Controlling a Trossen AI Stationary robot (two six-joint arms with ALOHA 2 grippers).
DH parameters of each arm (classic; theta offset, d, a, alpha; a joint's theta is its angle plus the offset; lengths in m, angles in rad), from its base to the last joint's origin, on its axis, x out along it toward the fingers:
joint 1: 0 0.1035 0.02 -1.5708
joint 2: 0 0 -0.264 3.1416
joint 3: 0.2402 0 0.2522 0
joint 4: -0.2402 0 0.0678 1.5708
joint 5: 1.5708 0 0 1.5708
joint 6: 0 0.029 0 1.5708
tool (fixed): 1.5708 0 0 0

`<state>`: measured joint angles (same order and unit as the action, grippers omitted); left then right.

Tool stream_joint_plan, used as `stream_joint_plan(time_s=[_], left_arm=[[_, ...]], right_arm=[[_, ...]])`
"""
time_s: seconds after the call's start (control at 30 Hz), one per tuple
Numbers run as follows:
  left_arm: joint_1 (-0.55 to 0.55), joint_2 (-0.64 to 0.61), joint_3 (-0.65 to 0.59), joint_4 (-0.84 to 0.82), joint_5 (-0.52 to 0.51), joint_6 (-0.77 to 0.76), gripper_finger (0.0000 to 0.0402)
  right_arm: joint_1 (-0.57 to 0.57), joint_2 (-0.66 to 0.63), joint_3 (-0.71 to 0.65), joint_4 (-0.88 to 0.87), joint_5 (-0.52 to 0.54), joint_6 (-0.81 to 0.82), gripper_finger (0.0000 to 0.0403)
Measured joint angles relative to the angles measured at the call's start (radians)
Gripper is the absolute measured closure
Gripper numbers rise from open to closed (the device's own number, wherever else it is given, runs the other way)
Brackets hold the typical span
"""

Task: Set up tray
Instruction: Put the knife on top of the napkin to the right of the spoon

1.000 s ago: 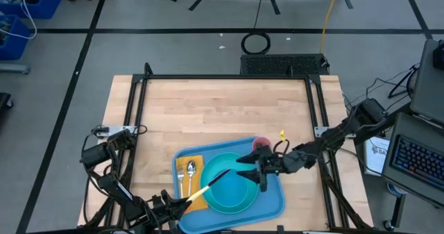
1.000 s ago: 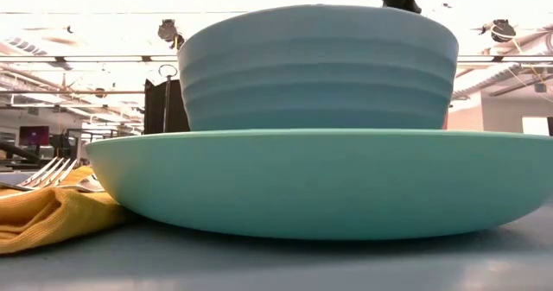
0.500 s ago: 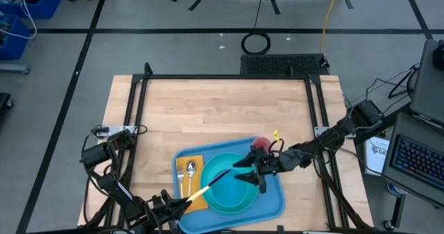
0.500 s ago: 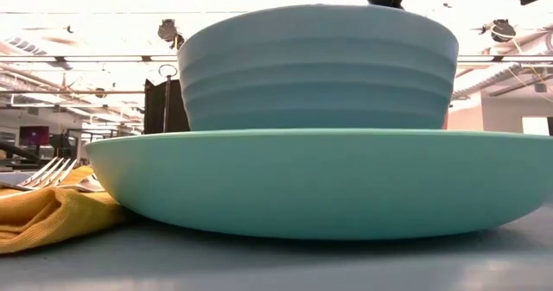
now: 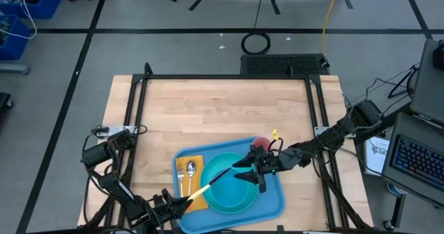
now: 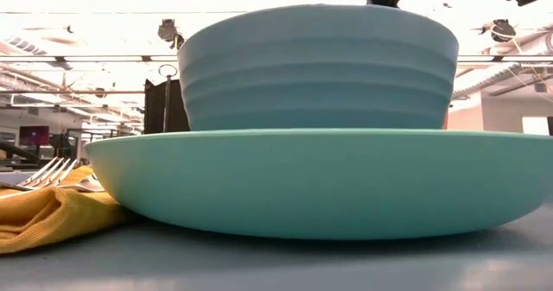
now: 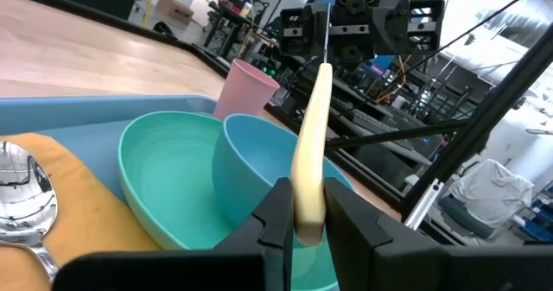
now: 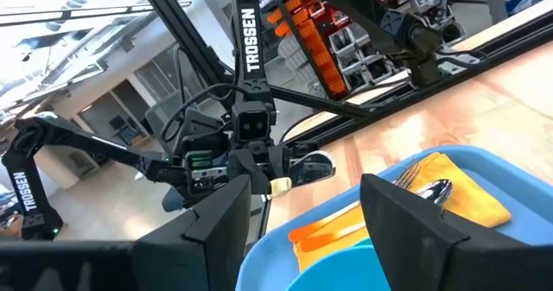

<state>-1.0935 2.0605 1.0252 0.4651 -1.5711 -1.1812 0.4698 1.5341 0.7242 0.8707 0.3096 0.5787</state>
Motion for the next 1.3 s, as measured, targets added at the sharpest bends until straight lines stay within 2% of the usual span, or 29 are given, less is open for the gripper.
stream_joint_plan(time_s=[0.87, 1.0, 1.3], left_arm=[[0.057, 0.0, 0.0, 0.003, 0.007, 0.017, 0.0353], [0.064, 0.0, 0.0, 0.009, 0.018, 0.02, 0.0353], [0.068, 0.0, 0.0, 0.01, 0.046, 0.025, 0.0353]], right_arm=[[-0.019, 0.0, 0.0, 0.0, 0.029, -0.016, 0.0201], [-0.02, 0.0, 0.0, -0.001, 0.029, -0.019, 0.0233], [-0.032, 0.0, 0.0, -0.001, 0.029, -0.039, 0.0346]])
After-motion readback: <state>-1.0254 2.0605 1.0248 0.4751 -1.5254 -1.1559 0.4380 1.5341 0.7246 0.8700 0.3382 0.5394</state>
